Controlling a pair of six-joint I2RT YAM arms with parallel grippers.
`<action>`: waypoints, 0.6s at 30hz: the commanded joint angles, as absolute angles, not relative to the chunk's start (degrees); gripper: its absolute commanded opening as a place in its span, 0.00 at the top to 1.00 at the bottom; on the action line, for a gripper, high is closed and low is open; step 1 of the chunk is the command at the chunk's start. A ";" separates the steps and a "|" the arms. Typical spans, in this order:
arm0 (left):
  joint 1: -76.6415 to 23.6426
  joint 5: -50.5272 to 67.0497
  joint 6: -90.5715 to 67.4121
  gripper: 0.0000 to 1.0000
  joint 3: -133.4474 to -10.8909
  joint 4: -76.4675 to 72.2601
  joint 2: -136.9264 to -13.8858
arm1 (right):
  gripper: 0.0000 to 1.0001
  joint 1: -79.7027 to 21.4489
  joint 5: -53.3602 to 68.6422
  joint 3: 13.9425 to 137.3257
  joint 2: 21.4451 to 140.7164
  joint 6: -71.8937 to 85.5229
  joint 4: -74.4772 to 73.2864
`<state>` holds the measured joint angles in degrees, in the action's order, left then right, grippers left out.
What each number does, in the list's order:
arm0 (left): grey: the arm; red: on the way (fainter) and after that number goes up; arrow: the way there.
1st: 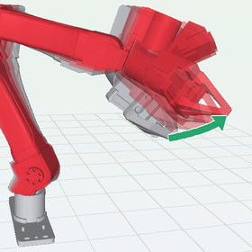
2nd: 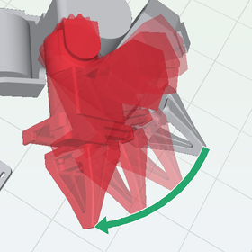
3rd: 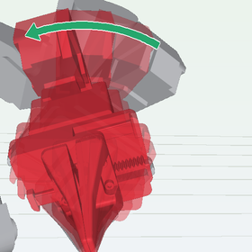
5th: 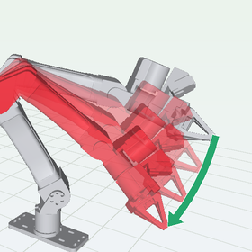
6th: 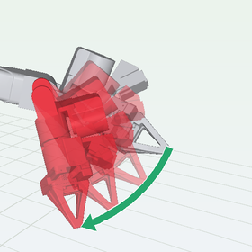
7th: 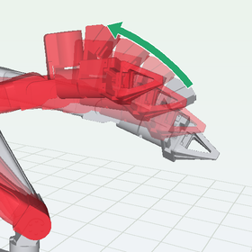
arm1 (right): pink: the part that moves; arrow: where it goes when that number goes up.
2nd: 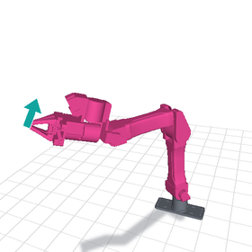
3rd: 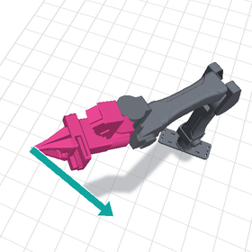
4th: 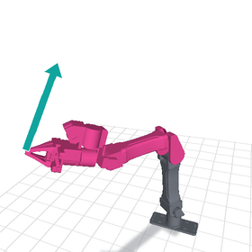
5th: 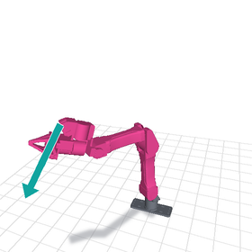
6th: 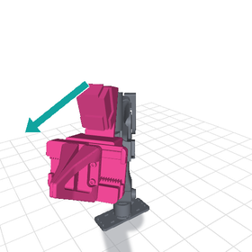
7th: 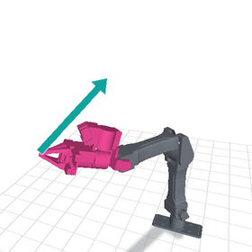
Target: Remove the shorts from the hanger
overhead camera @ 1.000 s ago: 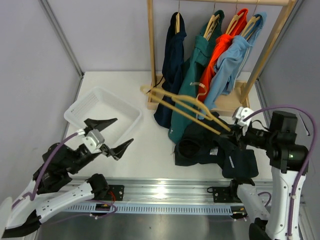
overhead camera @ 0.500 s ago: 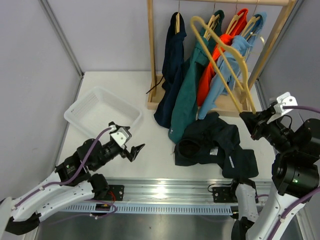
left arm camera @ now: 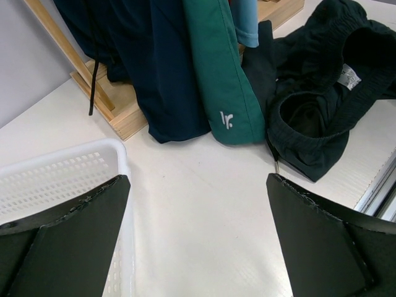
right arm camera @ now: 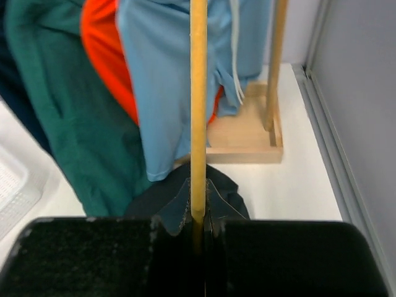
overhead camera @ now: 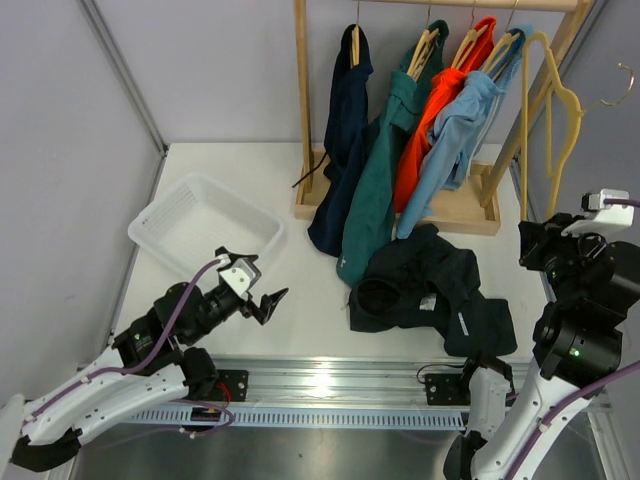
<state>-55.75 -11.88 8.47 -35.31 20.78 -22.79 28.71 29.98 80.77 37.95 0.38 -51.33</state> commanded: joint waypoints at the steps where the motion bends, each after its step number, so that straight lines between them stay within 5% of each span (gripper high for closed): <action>1: -55.90 -12.13 7.91 0.01 -34.63 18.11 -21.97 | 1.00 29.27 24.26 78.05 39.19 2.38 -47.11; 12: -55.81 -10.81 8.00 0.01 -34.72 17.93 -22.24 | 1.00 28.92 20.30 80.77 53.42 -1.40 -40.17; 18: -55.81 -10.90 8.00 0.01 -34.63 17.75 -22.06 | 1.00 20.14 11.97 81.74 57.39 -3.43 -37.62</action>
